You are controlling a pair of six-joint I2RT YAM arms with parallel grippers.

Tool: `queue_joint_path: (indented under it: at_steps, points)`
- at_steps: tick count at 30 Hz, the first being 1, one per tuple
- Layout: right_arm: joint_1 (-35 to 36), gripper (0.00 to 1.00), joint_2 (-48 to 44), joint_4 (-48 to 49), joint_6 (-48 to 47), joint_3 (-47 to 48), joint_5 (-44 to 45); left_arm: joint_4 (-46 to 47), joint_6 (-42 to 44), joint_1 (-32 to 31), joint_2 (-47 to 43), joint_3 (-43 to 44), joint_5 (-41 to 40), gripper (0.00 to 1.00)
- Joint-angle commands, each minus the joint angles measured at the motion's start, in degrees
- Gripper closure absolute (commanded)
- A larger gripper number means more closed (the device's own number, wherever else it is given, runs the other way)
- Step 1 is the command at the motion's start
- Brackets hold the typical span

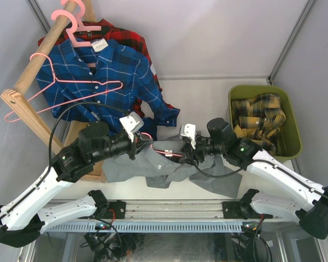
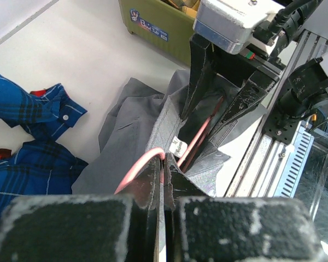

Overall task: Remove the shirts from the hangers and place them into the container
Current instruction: Remove the shirt from the hanger.

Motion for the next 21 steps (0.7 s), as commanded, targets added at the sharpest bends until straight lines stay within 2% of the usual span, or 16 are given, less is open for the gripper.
queue_joint_path:
  at_steps: [1,11,12,14,15,16,17,19,21]
  points:
    - [0.36,0.55,-1.08,1.56,-2.68,1.46,-2.81,3.38,0.04,-0.11,-1.03,3.67,0.21,1.0]
    - [0.91,0.55,-6.66,8.91,-2.68,-3.78,-0.49,6.43,-1.92,-0.1,-1.85,1.27,-1.15,1.0]
    - [1.15,0.5,-6.86,8.99,0.78,-4.11,0.44,6.61,-1.95,-0.1,-1.89,1.33,-1.05,1.0]
    - [1.48,0.45,-7.01,8.58,1.32,-4.34,1.33,6.74,-1.85,-0.12,-1.79,1.57,-0.77,1.0]
    - [1.57,0.37,-7.06,8.2,0.97,-4.37,0.79,6.75,-1.81,-0.15,-1.64,1.85,-0.63,1.0]
    - [1.65,0.35,-6.95,7.86,0.46,-4.34,0.05,6.77,-1.73,-0.13,-1.5,2.01,-0.57,1.0]
    - [1.79,0.24,-6.81,7.69,0.07,-4.37,0.11,6.89,-1.72,-0.12,-1.28,2.13,-0.44,1.0]
    - [2.28,0.21,-6.52,8.31,0.51,-4.32,3.86,7.01,-1.86,-0.12,-0.71,2.74,-0.28,1.0]
    - [2.54,0.24,-6.54,9.08,0.19,-4.28,6.56,7.12,-2.03,-0.11,-0.07,3.61,-0.21,1.0]
